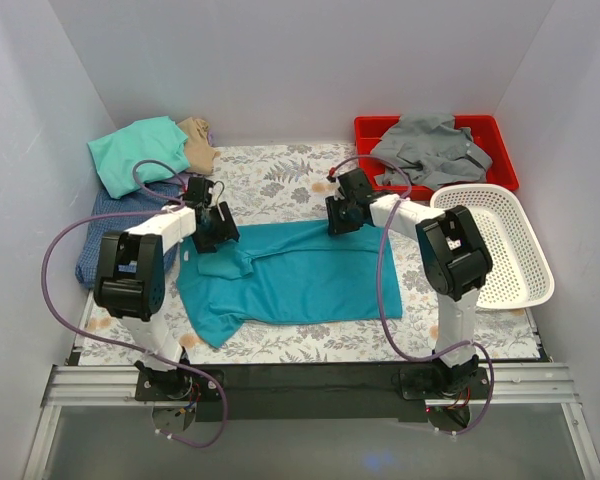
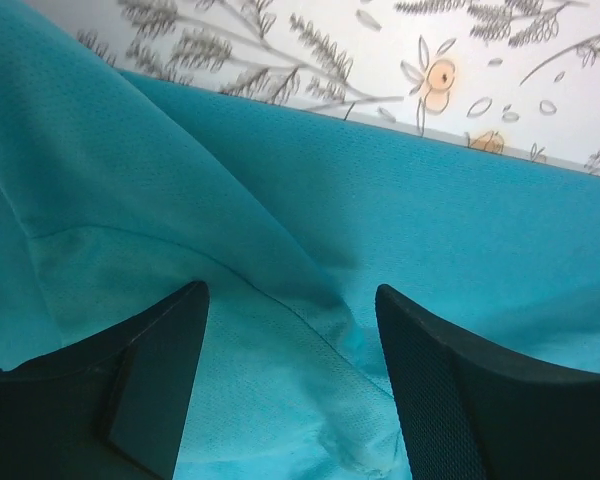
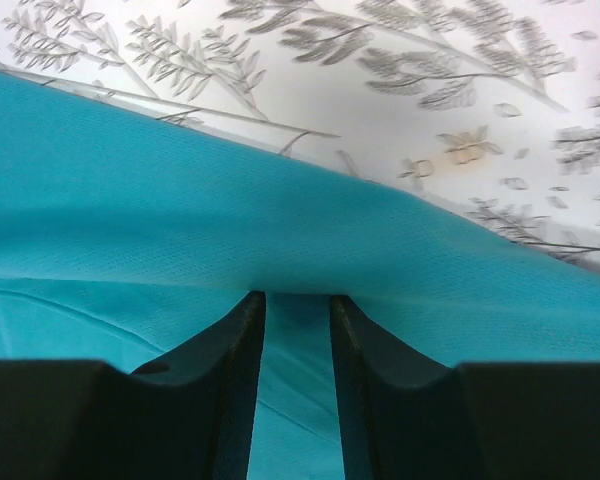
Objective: Fold and stack the t-shirts
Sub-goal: Fold the tshirt
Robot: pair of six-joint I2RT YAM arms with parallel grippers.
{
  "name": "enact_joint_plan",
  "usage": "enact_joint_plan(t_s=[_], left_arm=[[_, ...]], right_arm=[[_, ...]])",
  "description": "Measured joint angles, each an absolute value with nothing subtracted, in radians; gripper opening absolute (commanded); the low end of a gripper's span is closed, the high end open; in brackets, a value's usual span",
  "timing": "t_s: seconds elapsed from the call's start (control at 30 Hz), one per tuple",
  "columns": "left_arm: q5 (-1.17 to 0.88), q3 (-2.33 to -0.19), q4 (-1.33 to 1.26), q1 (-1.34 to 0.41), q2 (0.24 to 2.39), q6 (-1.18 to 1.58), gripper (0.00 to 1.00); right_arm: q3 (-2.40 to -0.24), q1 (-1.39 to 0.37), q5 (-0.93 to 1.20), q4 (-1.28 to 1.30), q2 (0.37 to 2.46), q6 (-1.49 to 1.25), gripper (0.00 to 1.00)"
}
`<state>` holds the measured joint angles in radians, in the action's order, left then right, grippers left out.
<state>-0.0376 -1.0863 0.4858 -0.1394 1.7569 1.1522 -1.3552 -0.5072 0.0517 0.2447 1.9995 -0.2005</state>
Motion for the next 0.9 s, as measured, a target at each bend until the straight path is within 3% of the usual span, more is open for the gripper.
enact_joint_plan(t_s=[0.47,0.67,0.9], left_arm=[[-0.046,-1.531,0.552,-0.141,2.085,1.076,0.66],[-0.045,-1.516,0.529,-0.141,2.07,1.061,0.68],[0.019,-1.415,0.585,-0.139,1.885,1.055,0.67]], right_arm=[[-1.396,-0.384,0.092,0.188,2.051,-0.197,0.38],[-1.39,-0.381,0.126,0.157,2.046,-0.146,0.4],[-1.301,-0.379,0.138,0.133,1.891,-0.124,0.4]])
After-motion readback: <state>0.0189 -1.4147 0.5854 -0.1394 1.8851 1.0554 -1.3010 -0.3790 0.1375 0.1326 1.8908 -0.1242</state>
